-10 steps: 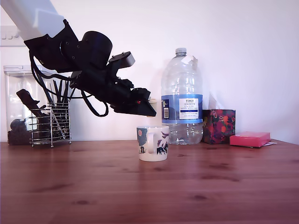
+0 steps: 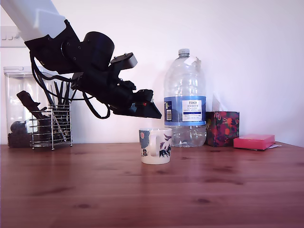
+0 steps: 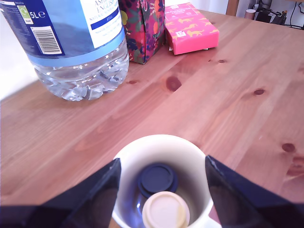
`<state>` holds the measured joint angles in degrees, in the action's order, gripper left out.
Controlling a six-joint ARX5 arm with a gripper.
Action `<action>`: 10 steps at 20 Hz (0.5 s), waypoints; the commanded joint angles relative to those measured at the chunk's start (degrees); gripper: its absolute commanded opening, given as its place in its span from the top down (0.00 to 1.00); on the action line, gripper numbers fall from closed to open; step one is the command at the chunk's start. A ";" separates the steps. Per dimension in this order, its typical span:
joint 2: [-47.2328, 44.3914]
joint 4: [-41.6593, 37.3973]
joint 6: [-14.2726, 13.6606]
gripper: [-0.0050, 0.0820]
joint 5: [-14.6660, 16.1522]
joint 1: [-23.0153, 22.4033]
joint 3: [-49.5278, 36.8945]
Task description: Pick up the coffee capsules from the table one by one and drop them inside the nearest coffee cup
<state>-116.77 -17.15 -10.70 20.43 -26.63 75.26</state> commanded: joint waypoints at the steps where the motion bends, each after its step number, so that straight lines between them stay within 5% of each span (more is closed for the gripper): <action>1: -0.85 -0.37 -0.28 0.44 -0.13 -0.22 -0.85; 5: 1.44 1.07 -0.17 0.98 0.09 -0.22 -0.85; 10: 7.91 7.82 3.17 0.96 0.04 0.68 -1.22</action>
<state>-111.02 -9.37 -7.92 20.45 -26.35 75.20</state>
